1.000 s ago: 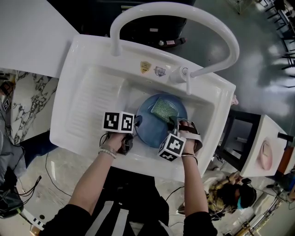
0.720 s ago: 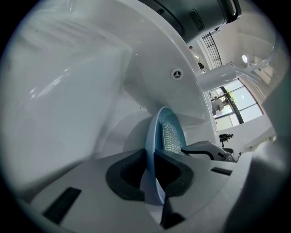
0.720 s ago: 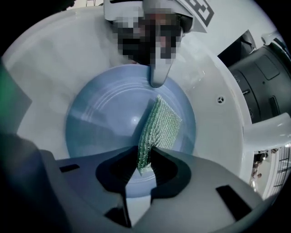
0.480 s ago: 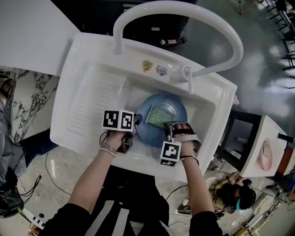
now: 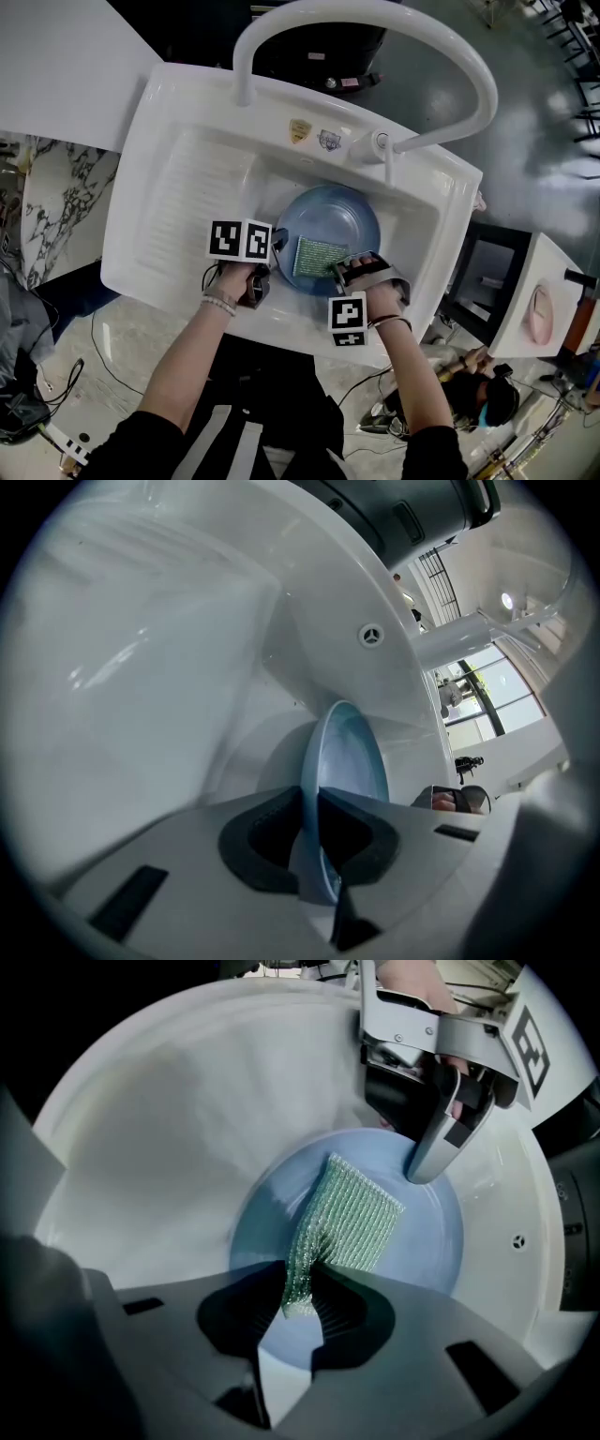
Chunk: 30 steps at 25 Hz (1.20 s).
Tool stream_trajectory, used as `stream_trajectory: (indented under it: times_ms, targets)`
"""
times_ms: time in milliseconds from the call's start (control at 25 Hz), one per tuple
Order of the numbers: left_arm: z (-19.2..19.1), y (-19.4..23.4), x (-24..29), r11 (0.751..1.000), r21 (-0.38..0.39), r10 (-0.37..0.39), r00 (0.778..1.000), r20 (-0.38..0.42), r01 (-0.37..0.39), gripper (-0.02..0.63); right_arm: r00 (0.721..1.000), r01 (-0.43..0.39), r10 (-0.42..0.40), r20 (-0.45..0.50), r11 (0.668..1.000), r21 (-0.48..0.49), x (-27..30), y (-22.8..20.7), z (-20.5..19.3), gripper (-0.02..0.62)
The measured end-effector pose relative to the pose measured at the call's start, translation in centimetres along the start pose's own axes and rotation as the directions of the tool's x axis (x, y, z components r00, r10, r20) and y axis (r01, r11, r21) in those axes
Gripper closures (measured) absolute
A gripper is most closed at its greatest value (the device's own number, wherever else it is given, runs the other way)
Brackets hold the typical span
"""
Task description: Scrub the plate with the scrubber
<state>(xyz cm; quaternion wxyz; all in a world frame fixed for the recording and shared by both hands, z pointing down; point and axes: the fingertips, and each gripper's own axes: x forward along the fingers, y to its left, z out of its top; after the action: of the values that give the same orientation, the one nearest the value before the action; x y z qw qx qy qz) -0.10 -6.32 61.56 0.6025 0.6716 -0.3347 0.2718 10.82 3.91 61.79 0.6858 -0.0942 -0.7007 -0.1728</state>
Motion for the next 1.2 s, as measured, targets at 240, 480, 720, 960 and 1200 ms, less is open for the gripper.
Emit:
stream_trajectory:
  times_ms: [240, 480, 720, 960, 1200]
  targets:
    - [0.1, 0.1, -0.1, 1.000, 0.016, 0.005, 1.000, 0.004, -0.005, 0.577, 0.986, -0.169, 0.169, -0.003, 0.986, 0.003, -0.5, 2.7, -0.2, 0.503]
    - [0.2, 0.1, -0.2, 0.999, 0.042, 0.015, 1.000, 0.012, -0.016, 0.577, 0.963, -0.265, 0.267, -0.016, 0.961, 0.083, -1.0, 4.6, -1.0, 0.503]
    - [0.3, 0.1, -0.1, 0.999, 0.049, 0.021, 1.000, 0.012, -0.021, 0.577, 0.951, -0.304, 0.309, -0.004, 0.940, 0.157, -2.3, 4.4, -1.7, 0.503]
    - [0.3, 0.3, -0.1, 0.998, 0.047, 0.032, 0.999, 0.010, -0.033, 0.578, 0.975, -0.219, 0.217, 0.044, 0.910, 0.352, -4.9, 2.4, -3.2, 0.503]
    - [0.3, 0.4, -0.1, 0.998, 0.050, 0.037, 0.999, 0.011, -0.038, 0.578, 0.997, 0.035, -0.069, 0.026, 0.745, 0.666, -6.1, -4.0, -5.6, 0.504]
